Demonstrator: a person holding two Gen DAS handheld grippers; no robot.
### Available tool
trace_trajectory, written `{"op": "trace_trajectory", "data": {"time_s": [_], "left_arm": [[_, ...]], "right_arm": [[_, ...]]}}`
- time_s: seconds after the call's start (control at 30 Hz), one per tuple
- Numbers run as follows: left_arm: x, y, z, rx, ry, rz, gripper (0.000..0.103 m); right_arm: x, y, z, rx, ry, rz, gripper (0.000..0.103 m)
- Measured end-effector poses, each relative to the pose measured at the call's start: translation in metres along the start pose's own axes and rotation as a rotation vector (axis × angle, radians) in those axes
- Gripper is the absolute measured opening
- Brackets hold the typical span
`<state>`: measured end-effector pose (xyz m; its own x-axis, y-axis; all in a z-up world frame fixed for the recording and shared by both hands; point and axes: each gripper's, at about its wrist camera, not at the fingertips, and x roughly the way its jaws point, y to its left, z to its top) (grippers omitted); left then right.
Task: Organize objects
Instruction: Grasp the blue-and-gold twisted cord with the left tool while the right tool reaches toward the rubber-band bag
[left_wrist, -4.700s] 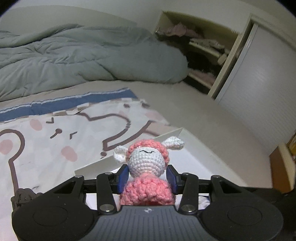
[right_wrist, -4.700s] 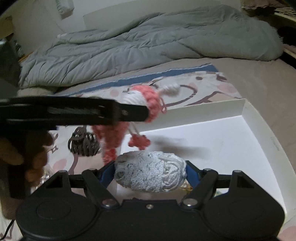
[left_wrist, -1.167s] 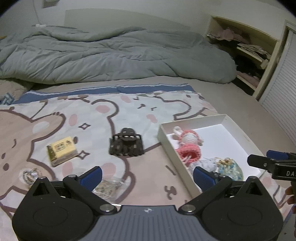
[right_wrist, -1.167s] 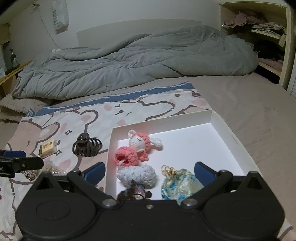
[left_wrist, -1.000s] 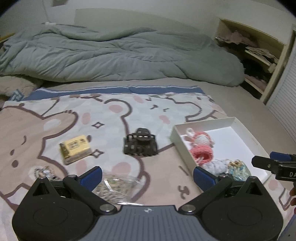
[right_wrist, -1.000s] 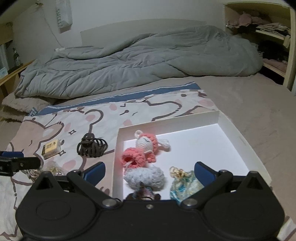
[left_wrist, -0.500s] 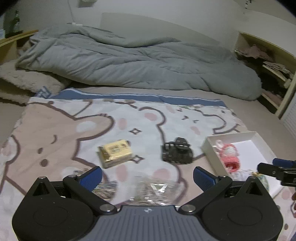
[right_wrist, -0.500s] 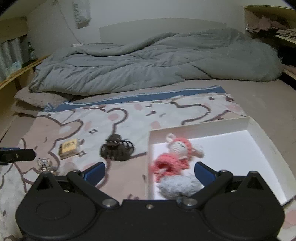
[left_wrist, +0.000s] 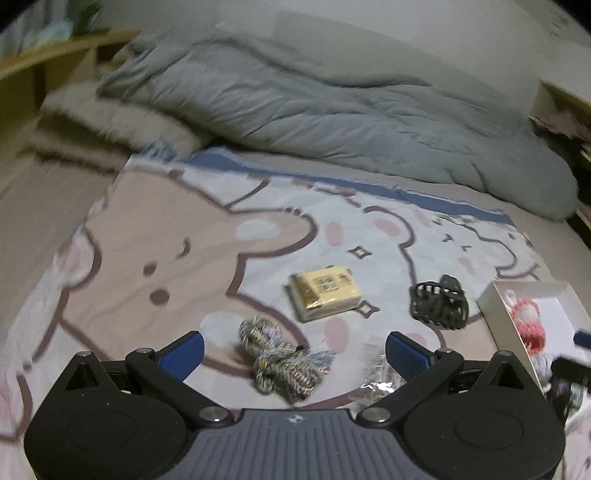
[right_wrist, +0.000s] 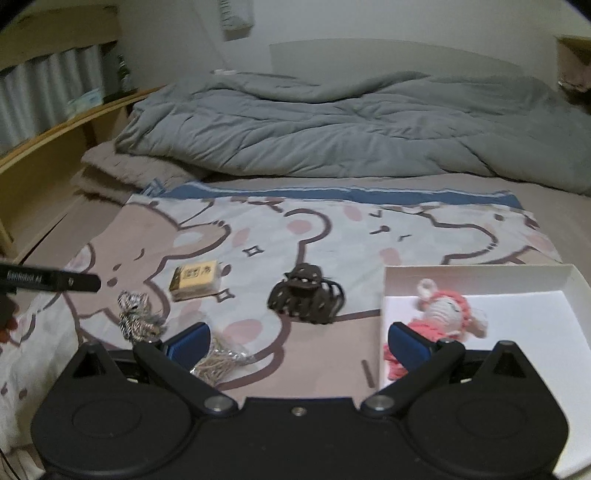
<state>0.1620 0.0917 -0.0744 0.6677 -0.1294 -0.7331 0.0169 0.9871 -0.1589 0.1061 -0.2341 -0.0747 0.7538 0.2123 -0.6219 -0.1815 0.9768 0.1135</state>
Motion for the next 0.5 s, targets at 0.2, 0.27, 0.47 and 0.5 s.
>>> {"op": "trace_trajectory", "data": {"time_s": [0.2, 0.27, 0.47, 0.5], "left_arm": [[0.026, 0.016, -0.004, -0.133, 0.098, -0.003, 0.091], [0.034, 0.019, -0.007, -0.166, 0.13, -0.005, 0.087], [0.055, 0.026, -0.015, -0.32, 0.213, -0.052, 0.066], [0.06, 0.027, -0.016, -0.351, 0.226, -0.064, 0.065]], "right_arm": [[0.015, 0.013, -0.002, -0.072, 0.011, 0.075, 0.103], [0.02, 0.017, -0.001, -0.104, 0.01, 0.103, 0.103], [0.045, 0.035, 0.004, -0.25, 0.041, 0.216, 0.103], [0.05, 0.038, 0.004, -0.28, 0.048, 0.237, 0.103]]}}
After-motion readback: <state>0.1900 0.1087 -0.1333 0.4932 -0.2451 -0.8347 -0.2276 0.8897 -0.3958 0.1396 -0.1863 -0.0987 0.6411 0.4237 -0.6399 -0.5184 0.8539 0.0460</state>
